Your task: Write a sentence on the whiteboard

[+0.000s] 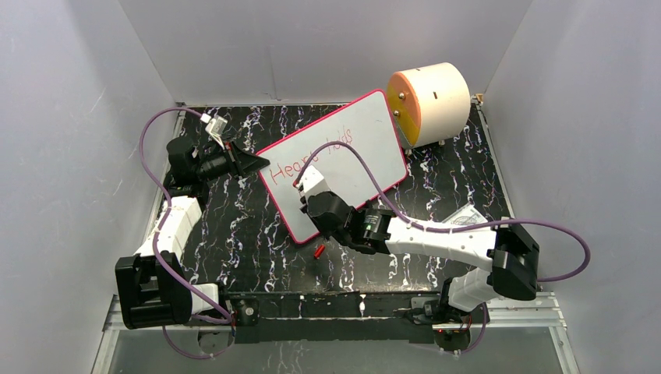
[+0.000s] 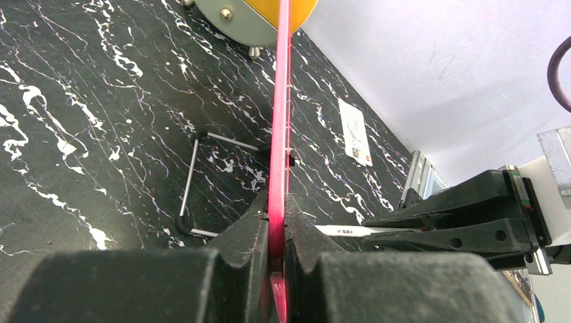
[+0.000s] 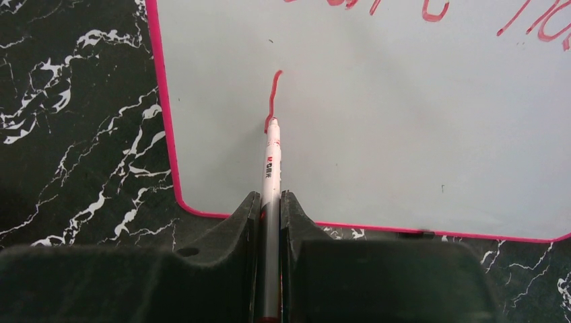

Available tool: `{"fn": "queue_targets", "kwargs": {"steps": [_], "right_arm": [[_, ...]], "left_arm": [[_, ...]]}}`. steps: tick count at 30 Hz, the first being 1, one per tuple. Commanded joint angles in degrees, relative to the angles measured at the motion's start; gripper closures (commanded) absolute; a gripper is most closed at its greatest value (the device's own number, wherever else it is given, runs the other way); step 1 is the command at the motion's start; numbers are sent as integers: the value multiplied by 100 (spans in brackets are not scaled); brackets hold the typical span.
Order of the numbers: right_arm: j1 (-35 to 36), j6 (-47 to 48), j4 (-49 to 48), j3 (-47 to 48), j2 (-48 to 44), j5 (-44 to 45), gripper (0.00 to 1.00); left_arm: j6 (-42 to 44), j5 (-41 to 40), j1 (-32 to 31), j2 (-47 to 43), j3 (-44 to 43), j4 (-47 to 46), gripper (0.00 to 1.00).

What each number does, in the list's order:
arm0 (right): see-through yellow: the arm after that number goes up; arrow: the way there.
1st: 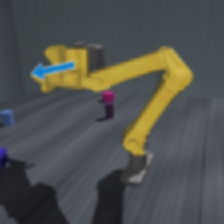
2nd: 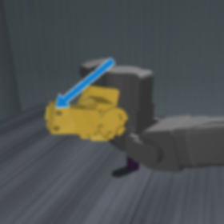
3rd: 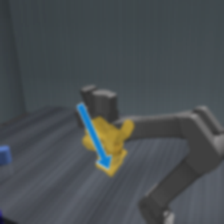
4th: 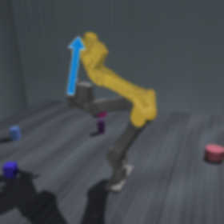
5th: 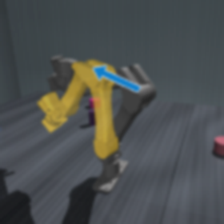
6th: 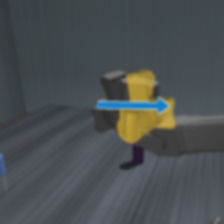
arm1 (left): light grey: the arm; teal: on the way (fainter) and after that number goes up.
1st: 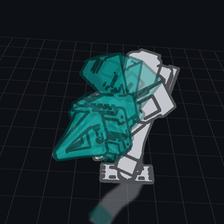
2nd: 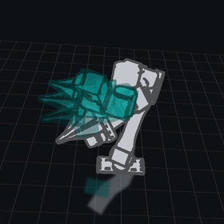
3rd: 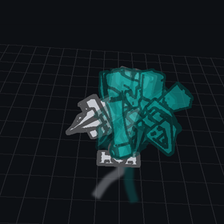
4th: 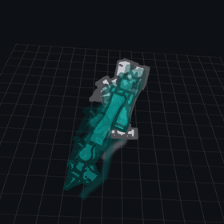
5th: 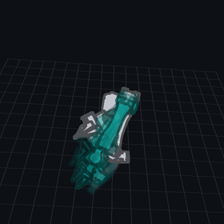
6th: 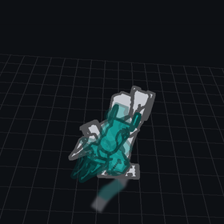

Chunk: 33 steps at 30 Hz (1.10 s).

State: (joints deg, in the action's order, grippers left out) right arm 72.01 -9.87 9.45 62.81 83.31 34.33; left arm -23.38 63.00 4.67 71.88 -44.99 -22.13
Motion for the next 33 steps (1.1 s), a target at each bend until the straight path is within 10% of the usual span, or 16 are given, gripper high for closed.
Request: {"fn": "queue_targets", "kwargs": {"steps": [1, 33], "right_arm": [[-20, 90, -502, 60, -112, 238, 100], [-29, 297, -821, 223, 318, 433, 100]], "left_arm": [[268, 37, -39, -104, -36, 297, 100], [228, 84, -45, -101, -27, 253, 100]]}}
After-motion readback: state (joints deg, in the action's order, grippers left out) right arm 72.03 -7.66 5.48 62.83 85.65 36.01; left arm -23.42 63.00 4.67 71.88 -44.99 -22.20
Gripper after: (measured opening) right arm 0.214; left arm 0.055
